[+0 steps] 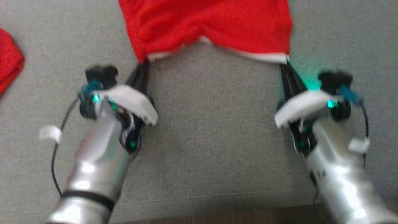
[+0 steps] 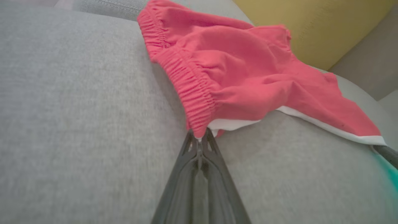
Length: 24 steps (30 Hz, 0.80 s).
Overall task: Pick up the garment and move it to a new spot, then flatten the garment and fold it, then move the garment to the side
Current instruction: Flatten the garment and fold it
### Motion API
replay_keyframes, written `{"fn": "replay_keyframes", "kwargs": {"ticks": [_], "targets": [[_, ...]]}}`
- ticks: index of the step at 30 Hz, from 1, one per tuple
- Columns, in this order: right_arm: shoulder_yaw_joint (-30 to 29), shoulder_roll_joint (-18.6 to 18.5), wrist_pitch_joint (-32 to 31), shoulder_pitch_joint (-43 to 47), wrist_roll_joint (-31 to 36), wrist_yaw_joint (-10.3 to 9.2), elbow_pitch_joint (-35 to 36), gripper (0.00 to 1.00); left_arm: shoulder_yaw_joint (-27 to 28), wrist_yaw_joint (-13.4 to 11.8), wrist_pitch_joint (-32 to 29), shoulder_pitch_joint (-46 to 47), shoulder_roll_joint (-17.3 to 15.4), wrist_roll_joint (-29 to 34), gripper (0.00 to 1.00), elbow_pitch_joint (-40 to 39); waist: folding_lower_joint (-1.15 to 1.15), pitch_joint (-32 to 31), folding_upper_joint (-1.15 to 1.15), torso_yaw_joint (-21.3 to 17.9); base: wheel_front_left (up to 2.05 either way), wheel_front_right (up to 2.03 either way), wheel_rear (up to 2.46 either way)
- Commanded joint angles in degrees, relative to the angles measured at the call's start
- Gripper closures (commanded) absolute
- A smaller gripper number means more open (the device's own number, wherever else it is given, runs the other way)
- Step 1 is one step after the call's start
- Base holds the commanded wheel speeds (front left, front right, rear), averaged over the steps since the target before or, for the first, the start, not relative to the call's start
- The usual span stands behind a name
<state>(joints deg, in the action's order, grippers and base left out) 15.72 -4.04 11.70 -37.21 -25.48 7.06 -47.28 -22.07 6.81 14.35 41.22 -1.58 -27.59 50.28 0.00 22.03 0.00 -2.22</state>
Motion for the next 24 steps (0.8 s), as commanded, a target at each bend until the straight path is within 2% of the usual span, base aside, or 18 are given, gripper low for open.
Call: {"fn": "replay_keyframes", "kwargs": {"ticks": [1, 7, 12, 16, 19, 24], "targets": [[0.2, 0.8, 0.7, 2.1, -0.4, 0.43, 2.6, 1.0, 1.2, -0.3, 0.6, -0.7, -1.3, 0.6, 1.0, -2.4, 0.0, -1.8, 0.0, 0.2, 0.0, 0.0, 0.0], [-7.3, 0.7, -2.8, 19.5, 0.7, 0.43, 18.7, 1.0, 2.7, -1.8, 0.6, -12.6, -2.5, 1.9, 1.0, -14.5, 0.0, -6.2, 0.0, 0.6, 0.0, 0.0, 0.0], [-12.4, 1.1, -10.4, 33.2, 2.7, 0.43, 35.4, 1.0, 2.4, -3.1, -0.4, -21.9, -5.1, 2.1, 1.0, -24.5, 0.0, -9.3, 0.0, 0.8, 0.0, 0.0, 0.0], [-14.6, 1.1, -15.7, 42.5, 1.7, 0.43, 46.3, 1.0, 1.8, -4.9, -3.4, -29.0, -7.0, 2.1, 1.0, -33.3, 0.0, -11.6, 0.0, 1.1, 0.0, 0.0, 0.0], [-16.0, 1.1, -17.9, 48.6, 0.6, 0.43, 51.8, 1.0, 2.3, -7.2, -5.8, -35.1, -8.2, 1.4, 1.0, -39.6, 0.0, -13.1, 0.0, 1.0, 0.0, 0.0, 0.0], [-17.4, 1.1, -20.0, 54.8, -0.5, 0.43, 56.2, 1.0, 2.8, -10.3, -9.3, -43.6, -9.7, 0.2, 1.0, -48.7, 0.0, -15.3, 0.0, 0.6, 0.0, 0.0, 0.0]]}}
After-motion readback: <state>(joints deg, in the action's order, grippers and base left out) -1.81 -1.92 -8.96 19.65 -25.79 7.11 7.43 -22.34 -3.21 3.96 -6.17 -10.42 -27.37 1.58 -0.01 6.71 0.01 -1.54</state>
